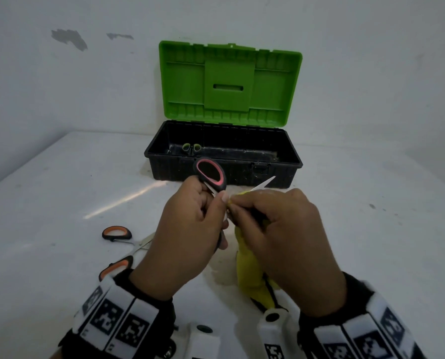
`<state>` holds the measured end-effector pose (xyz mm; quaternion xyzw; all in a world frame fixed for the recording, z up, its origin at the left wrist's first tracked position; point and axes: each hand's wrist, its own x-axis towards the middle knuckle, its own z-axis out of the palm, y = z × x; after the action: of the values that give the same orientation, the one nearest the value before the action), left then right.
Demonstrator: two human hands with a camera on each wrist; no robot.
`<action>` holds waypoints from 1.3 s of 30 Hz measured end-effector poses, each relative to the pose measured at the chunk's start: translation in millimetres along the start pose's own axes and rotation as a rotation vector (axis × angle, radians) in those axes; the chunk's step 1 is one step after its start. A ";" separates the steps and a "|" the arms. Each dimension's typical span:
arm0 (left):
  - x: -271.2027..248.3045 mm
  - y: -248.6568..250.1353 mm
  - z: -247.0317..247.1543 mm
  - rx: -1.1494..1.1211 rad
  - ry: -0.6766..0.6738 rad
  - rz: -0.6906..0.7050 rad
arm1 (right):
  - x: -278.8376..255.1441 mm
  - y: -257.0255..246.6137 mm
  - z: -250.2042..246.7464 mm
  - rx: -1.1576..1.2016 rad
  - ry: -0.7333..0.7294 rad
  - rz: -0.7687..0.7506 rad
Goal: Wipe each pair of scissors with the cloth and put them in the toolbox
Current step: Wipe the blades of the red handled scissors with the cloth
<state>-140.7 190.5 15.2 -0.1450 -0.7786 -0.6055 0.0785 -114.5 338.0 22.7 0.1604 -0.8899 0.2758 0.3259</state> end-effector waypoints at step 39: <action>3.7 -5.0 -3.7 -0.027 -0.282 -0.281 | 22.9 39.3 -35.2 0.494 -0.311 0.159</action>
<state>-145.9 186.3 12.6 -0.1196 -0.7863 -0.5945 -0.1186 -132.3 387.9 45.2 0.2048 -0.8450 0.4806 0.1143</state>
